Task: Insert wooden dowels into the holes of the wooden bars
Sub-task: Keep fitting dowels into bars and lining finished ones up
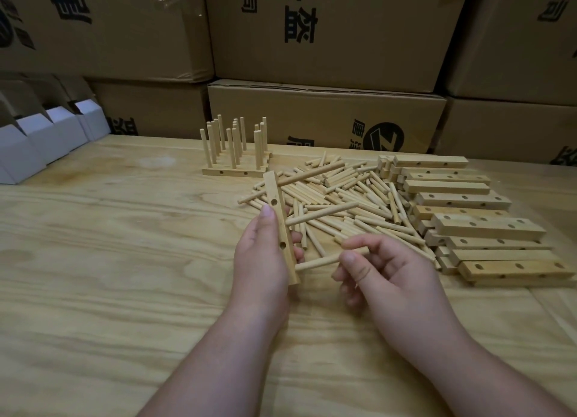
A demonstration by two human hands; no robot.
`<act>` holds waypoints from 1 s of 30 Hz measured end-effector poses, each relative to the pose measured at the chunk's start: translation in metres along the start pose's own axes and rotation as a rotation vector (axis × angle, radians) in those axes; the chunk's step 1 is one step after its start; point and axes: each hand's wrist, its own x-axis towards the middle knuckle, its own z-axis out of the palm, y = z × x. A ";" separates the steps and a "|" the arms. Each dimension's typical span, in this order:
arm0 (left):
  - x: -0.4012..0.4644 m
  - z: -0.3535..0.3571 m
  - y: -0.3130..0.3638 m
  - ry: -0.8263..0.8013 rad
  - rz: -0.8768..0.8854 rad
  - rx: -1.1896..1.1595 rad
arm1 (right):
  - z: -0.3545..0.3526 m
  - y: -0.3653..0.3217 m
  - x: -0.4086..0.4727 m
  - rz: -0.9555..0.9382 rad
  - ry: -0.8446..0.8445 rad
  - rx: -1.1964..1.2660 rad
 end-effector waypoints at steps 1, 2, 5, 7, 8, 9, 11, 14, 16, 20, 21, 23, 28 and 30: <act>0.000 0.000 -0.001 0.011 0.013 0.018 | 0.003 -0.001 0.000 0.045 0.014 0.077; 0.000 0.001 -0.002 0.016 0.015 0.018 | 0.006 -0.001 -0.001 0.072 0.014 0.104; 0.000 0.002 0.000 0.012 -0.024 -0.042 | 0.012 -0.001 -0.004 0.076 -0.007 -0.017; 0.002 0.002 0.001 0.007 -0.048 -0.077 | 0.014 -0.004 -0.002 0.065 -0.028 -0.166; 0.003 0.001 0.001 0.007 -0.045 -0.085 | 0.016 -0.006 0.001 0.054 -0.042 -0.251; 0.005 0.000 0.000 0.012 -0.037 -0.088 | 0.018 -0.008 0.005 0.053 -0.055 -0.319; 0.008 -0.002 0.000 0.035 -0.021 -0.099 | 0.024 -0.013 0.018 0.069 -0.077 -0.383; 0.015 -0.009 0.004 0.084 0.001 -0.132 | 0.034 -0.024 0.046 0.146 -0.184 -0.435; 0.019 -0.012 0.008 0.149 0.024 -0.164 | 0.043 -0.032 0.066 0.178 -0.269 -0.518; 0.025 -0.015 0.014 0.281 -0.007 -0.286 | 0.064 -0.038 0.113 0.069 -0.295 -0.753; 0.026 -0.016 0.015 0.293 -0.025 -0.305 | 0.070 -0.039 0.126 0.042 -0.288 -0.773; 0.025 -0.016 0.017 0.291 -0.053 -0.309 | 0.083 -0.037 0.155 -0.023 -0.263 -0.788; 0.023 -0.013 0.027 0.289 -0.128 -0.286 | 0.112 -0.011 0.217 -0.054 -0.220 -0.822; 0.024 -0.012 0.032 0.300 -0.160 -0.306 | 0.122 0.004 0.235 -0.054 -0.217 -0.834</act>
